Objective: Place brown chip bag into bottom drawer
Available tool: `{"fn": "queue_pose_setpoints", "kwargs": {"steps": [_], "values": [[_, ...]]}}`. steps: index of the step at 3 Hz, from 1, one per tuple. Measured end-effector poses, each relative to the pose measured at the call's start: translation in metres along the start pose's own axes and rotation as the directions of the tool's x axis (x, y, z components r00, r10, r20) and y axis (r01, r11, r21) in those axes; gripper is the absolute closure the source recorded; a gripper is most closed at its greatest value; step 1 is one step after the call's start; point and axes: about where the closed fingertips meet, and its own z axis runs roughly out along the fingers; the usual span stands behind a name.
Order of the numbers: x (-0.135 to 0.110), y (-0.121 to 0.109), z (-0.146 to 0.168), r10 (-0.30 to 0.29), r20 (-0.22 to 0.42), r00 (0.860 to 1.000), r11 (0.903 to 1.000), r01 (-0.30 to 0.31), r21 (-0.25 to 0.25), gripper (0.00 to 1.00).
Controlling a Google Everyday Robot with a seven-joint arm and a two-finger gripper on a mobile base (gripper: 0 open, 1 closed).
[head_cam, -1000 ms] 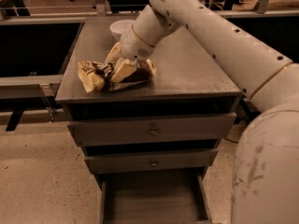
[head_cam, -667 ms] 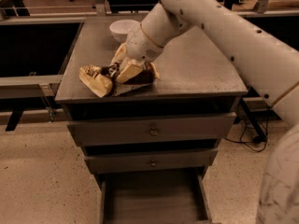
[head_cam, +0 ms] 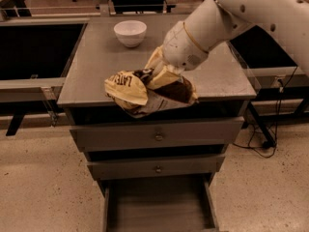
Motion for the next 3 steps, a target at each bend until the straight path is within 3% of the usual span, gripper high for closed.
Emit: {"fn": "queue_pose_setpoints", "kwargs": {"steps": [1,2,3], "values": [[0.005,0.043,0.021,0.080,-0.008,0.997,0.9959,-0.080,-0.042,1.00],[-0.004,0.071,0.067,0.122,-0.061,0.991,0.9920,-0.124,-0.025,1.00],[0.009,0.082,0.093,0.156,-0.073,0.985,0.9875,-0.157,-0.013,1.00]]}}
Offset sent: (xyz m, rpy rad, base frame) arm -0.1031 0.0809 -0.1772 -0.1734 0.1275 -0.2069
